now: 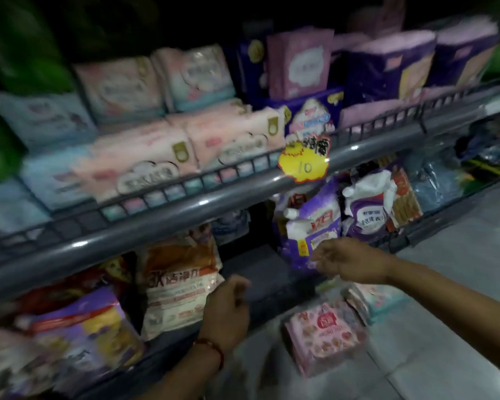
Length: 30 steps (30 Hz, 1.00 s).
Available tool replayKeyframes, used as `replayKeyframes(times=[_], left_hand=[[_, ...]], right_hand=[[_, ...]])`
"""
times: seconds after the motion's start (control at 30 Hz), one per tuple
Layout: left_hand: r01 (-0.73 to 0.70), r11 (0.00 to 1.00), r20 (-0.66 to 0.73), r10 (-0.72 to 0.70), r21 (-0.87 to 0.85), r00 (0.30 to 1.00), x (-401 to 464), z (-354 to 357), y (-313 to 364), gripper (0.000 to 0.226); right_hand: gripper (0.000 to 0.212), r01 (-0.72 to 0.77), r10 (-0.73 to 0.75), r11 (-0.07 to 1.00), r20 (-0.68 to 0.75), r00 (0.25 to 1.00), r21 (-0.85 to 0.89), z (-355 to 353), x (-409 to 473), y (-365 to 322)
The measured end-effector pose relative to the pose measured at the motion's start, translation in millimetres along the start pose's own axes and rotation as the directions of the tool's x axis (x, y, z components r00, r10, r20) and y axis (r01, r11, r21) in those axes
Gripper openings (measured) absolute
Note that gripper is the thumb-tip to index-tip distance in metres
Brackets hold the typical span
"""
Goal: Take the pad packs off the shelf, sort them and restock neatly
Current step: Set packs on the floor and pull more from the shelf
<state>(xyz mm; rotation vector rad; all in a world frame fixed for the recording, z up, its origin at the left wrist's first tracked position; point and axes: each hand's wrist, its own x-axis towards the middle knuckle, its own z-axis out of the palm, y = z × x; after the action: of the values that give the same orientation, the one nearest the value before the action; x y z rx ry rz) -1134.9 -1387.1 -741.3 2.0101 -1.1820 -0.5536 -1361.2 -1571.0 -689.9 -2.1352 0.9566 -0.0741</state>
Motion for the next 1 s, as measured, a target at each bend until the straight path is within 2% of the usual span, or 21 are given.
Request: replayKeyframes(times=[0.07,0.17,0.23,0.3,0.37,0.4,0.47,0.53,0.6,0.7,0.9,1.0], left_hand=[[-0.182,0.983,-0.099,0.181,-0.006,0.978,4.6,-42.1,35.1,0.035],[-0.372,0.928,-0.196,0.371,0.03,0.908,4.6,-110.9,90.4,0.033],[-0.476,0.871,-0.277,0.491,0.125,0.826,6.3,-151.4,113.7,0.032],[-0.53,0.809,-0.335,0.587,0.252,0.737,12.6,-184.4,125.2,0.031],[-0.491,0.773,-0.346,0.625,0.402,0.7,28.5,-210.4,129.6,0.029],[-0.442,0.763,-0.327,0.617,0.472,0.716,38.3,-220.4,130.7,0.033],[-0.332,0.733,-0.251,0.561,0.594,0.789,57.7,-233.4,129.7,0.053],[-0.242,0.693,-0.163,0.464,0.68,0.87,69.6,-236.9,126.2,0.07],[-0.187,0.687,-0.13,0.382,0.703,0.915,72.3,-231.5,118.9,0.074],[-0.196,0.668,-0.17,0.442,0.718,0.881,68.4,-223.1,104.6,0.065],[-0.256,0.659,-0.244,0.567,0.707,0.787,67.8,-228.2,94.4,0.048],[-0.268,0.643,-0.242,0.591,0.718,0.769,67.3,-230.2,99.1,0.044]], right_hand=[[0.015,0.109,-0.102,0.992,-0.098,0.99,0.063,-4.9,-3.6,-48.3],[0.017,0.271,-0.237,0.949,-0.201,0.95,0.16,-12.4,-3.5,-120.8],[0.013,0.36,-0.293,0.908,-0.29,0.911,0.212,-17.6,-2.3,-165.8],[0.014,0.447,-0.364,0.888,-0.432,0.825,0.105,-24.3,3.3,-203.9],[0.022,0.459,-0.461,0.877,-0.516,0.722,-0.142,-36.4,18.4,-228.4],[0.03,0.422,-0.511,0.86,-0.501,0.698,-0.288,-43.8,28.8,-236.0],[0.049,0.3,-0.513,0.828,-0.425,0.746,-0.473,-57.5,49.5,-242.6],[0.068,0.183,-0.41,0.84,-0.376,0.831,-0.51,-63.5,62.7,-244.0],[0.08,0.137,-0.364,0.84,-0.359,0.859,-0.525,-60.2,69.4,-238.7],[0.081,0.151,-0.444,0.782,-0.37,0.816,-0.605,-51.2,72.1,-222.2],[0.061,0.198,-0.597,0.7,-0.41,0.69,-0.686,-47.9,71.9,-208.7],[0.06,0.181,-0.588,0.706,-0.424,0.689,-0.685,-55.4,71.7,-214.5]])
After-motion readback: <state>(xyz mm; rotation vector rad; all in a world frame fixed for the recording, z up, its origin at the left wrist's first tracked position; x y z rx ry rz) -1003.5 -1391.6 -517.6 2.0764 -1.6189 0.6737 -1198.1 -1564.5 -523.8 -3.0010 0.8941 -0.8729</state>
